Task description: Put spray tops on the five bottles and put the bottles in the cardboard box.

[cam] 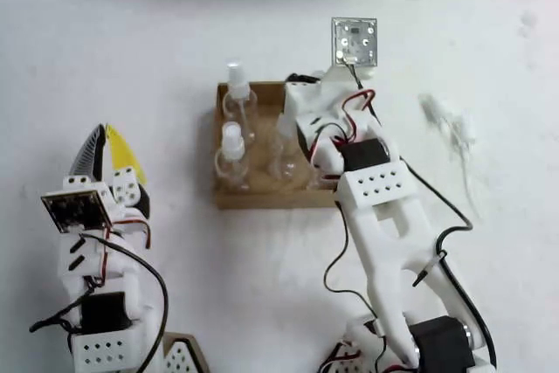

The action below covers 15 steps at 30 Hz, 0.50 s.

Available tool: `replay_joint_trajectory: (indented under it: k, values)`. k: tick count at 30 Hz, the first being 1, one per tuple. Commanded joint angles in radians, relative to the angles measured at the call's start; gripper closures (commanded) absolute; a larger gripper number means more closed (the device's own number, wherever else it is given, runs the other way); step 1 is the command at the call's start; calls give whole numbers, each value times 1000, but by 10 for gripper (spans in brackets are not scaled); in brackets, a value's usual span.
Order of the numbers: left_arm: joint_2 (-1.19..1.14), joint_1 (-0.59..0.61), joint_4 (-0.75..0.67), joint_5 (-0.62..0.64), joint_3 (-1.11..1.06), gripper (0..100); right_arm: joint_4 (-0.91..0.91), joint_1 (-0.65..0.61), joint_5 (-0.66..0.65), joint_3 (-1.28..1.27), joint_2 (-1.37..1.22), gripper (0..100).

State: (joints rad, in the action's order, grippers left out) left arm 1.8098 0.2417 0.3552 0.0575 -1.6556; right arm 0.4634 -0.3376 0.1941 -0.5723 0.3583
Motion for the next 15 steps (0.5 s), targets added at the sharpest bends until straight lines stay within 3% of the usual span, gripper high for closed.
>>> replay_joint_trajectory:
  k: [1, 7, 15]
  values:
    - [15, -2, -32, -12, 18, 968, -4, 25, 5, 23, 67, 978]
    - [15, -2, -32, -12, 17, 968, -16, 214, 14, 38, 208, 977]
    - [15, -2, -31, -12, 17, 968, 99, 412, -52, 230, 133, 977]
